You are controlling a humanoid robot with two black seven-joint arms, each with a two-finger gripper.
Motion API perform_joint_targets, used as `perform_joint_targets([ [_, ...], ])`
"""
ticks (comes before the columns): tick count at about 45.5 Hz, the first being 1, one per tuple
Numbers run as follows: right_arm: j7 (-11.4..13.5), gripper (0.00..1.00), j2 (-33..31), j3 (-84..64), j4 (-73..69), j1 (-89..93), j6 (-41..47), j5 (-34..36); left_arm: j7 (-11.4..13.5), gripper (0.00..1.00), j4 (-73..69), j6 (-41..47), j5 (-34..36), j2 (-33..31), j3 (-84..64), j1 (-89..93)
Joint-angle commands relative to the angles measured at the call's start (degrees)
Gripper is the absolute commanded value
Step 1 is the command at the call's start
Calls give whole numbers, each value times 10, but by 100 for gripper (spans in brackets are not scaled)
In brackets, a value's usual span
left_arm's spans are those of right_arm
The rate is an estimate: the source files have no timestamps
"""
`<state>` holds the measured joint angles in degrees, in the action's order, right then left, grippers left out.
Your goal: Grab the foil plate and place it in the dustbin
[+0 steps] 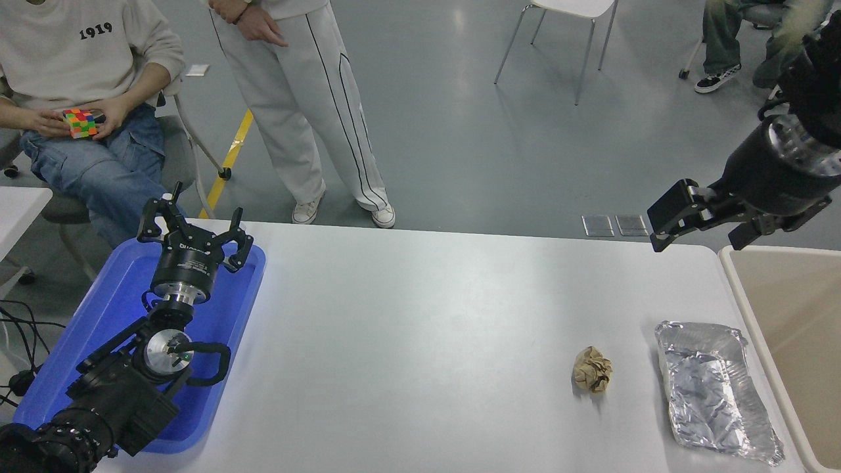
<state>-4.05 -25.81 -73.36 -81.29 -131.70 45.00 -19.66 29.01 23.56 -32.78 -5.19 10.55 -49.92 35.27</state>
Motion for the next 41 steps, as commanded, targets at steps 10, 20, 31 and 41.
perform_joint_targets([
  [10,0,100,-40,-58,3,10,0,1,1,100,-1,1,0,0,0,0],
  [20,1,100,-78,-63,8,26,-11,-14,1,100,-2,1,-1,0,0,-1],
  [31,1,100,-150,-57,9,60,-83,-161,1,100,-2,1,-1,0,0,0],
  [41,2,100,-192,-27,21,132,-115,-289,1,100,-2,1,0,0,0,0],
])
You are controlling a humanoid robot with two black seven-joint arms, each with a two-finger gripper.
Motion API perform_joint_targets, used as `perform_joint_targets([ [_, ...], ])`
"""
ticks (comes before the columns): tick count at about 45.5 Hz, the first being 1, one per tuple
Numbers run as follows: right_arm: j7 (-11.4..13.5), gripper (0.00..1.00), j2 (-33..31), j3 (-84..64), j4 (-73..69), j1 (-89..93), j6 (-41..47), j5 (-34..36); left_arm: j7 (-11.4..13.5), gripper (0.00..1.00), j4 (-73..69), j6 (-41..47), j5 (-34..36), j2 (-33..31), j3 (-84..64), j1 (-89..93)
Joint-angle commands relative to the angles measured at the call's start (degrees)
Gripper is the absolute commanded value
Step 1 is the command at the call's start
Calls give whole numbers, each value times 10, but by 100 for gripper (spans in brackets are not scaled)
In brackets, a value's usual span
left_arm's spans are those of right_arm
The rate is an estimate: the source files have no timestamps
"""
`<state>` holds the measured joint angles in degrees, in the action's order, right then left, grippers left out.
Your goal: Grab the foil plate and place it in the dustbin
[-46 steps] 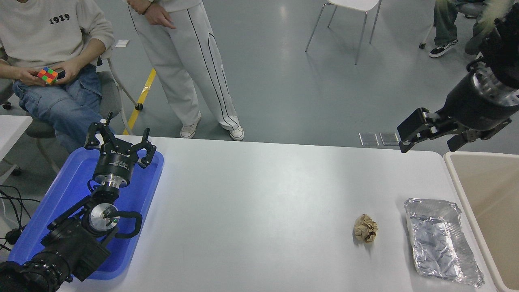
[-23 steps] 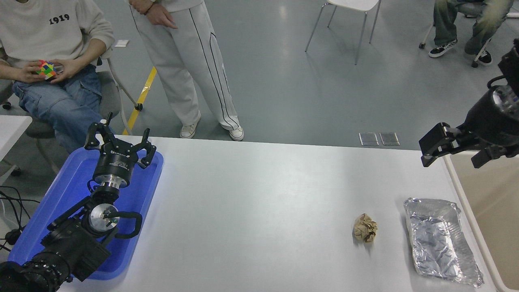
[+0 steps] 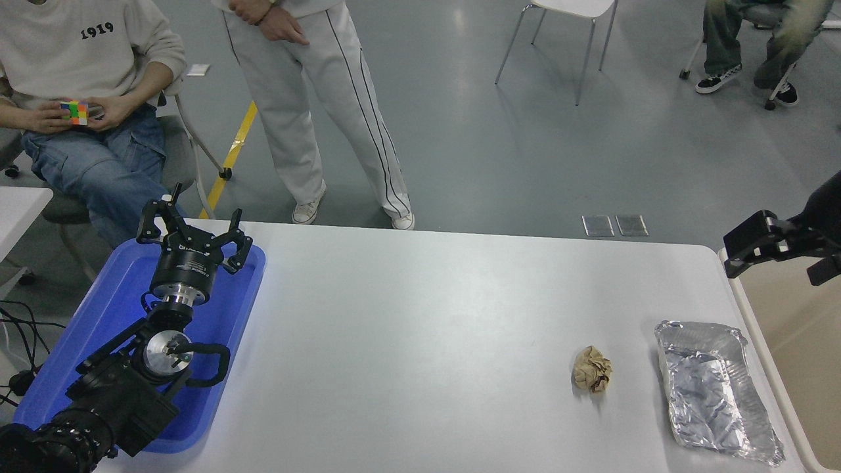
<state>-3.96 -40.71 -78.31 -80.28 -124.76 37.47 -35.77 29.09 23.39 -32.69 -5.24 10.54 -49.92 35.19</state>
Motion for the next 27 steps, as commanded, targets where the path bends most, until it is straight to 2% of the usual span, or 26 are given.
perform_joint_targets([
  [1,1,100,-45,27,12,72,-46,-139,0,100,0,0,0,0,0,1],
  [4,1,100,-47,44,14,106,-67,-163,0,100,0,0,0,0,0,1],
  [10,1,100,-46,74,35,168,-91,-165,0,100,0,0,1,0,0,1],
  [17,1,100,-47,124,100,261,-99,-146,0,100,0,0,0,0,0,1],
  [27,1,100,-47,181,184,388,-137,-84,0,100,0,0,1,0,0,1],
])
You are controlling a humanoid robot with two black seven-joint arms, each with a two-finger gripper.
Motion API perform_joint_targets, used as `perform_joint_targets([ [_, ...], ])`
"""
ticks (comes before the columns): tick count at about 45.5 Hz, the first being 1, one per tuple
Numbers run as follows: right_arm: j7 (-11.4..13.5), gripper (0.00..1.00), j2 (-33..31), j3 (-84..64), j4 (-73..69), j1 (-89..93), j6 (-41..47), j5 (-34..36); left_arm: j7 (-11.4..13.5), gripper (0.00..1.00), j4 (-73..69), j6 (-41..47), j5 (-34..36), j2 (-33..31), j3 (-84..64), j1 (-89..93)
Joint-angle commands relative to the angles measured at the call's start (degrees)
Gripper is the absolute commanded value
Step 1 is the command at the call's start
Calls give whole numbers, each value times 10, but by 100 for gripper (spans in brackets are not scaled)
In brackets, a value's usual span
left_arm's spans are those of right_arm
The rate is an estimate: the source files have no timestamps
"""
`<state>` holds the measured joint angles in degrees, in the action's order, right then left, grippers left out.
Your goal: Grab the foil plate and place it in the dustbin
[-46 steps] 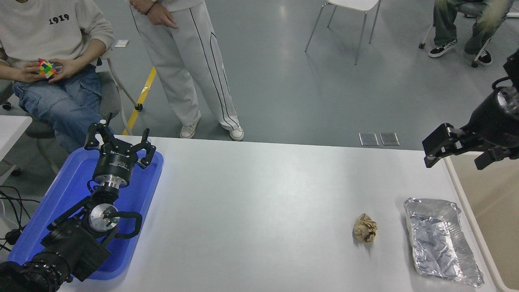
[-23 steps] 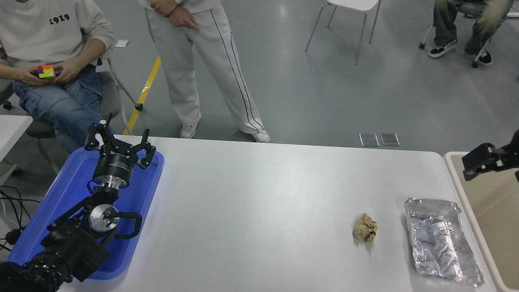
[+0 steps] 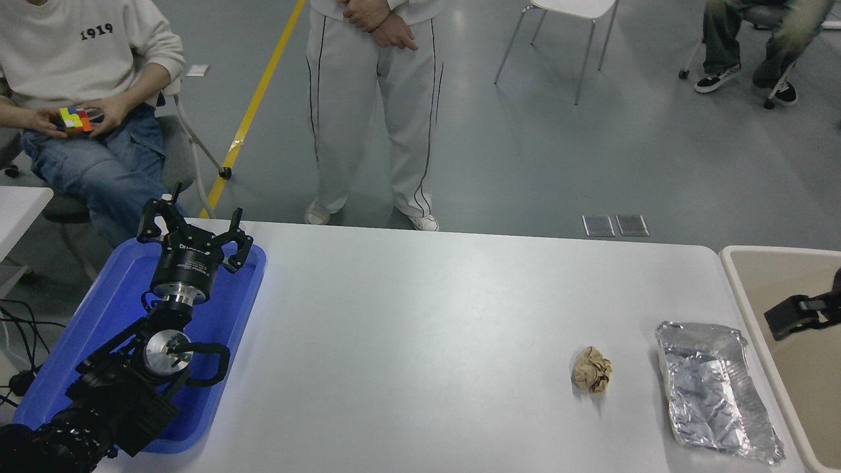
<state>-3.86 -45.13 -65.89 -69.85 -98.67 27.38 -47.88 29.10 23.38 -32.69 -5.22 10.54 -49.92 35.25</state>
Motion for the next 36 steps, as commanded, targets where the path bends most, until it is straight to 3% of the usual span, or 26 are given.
perform_joint_targets([
  [1,0,100,-3,59,85,133,-40,41,-1,100,1,0,0,0,0,0],
  [19,0,100,3,73,146,236,-124,82,-1,100,1,0,0,0,0,0],
  [36,0,99,15,139,149,282,-138,95,-1,100,1,0,0,0,0,0],
])
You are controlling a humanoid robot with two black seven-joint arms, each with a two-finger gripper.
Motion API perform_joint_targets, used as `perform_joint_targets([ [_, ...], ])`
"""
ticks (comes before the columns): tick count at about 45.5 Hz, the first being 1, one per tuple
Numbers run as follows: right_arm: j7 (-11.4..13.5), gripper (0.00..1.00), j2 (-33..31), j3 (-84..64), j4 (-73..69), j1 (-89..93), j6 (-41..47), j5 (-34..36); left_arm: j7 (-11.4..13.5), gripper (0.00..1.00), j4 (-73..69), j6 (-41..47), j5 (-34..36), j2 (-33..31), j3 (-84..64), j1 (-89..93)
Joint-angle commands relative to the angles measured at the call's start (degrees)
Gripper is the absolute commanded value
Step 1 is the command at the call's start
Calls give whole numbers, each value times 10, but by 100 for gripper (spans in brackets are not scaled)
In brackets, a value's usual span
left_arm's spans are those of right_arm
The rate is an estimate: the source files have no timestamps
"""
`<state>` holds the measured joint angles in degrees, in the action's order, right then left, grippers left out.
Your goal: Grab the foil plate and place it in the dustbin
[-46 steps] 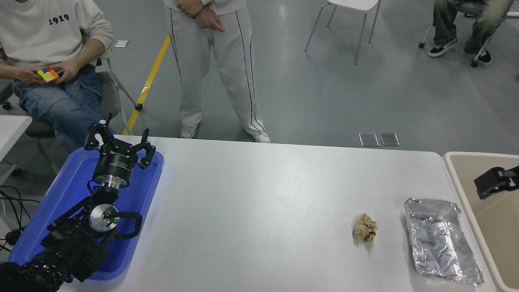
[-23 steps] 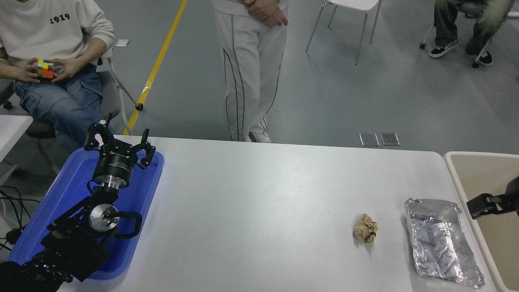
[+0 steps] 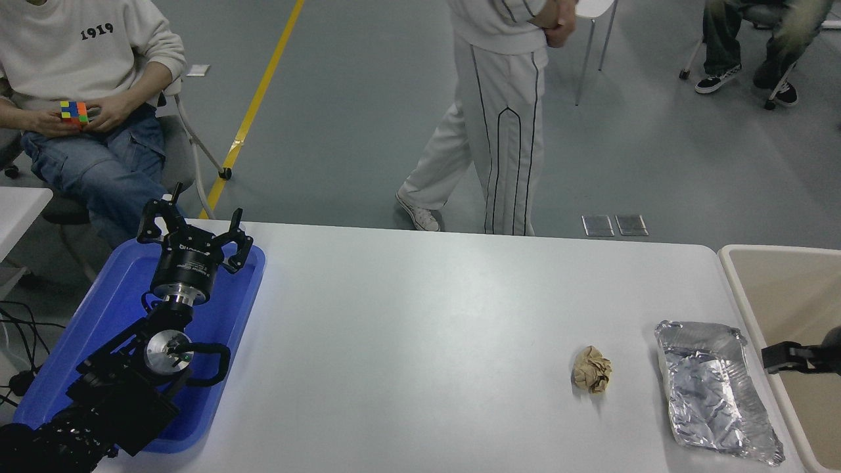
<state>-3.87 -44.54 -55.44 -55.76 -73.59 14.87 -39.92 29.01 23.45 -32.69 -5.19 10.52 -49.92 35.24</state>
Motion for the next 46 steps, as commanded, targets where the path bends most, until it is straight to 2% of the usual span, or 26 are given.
perform_joint_targets([
  [1,0,99,12,37,9,33,-15,19,0,100,0,0,0,-1,0,0],
  [30,0,98,89,61,79,129,-80,24,0,100,0,0,0,0,0,0],
  [34,0,94,96,61,96,144,-84,24,0,100,-1,0,0,0,0,0],
  [38,0,85,98,61,106,155,-87,24,0,100,-1,0,0,0,0,0],
  [46,0,77,98,64,109,163,-88,26,1,100,0,0,0,-1,0,0],
])
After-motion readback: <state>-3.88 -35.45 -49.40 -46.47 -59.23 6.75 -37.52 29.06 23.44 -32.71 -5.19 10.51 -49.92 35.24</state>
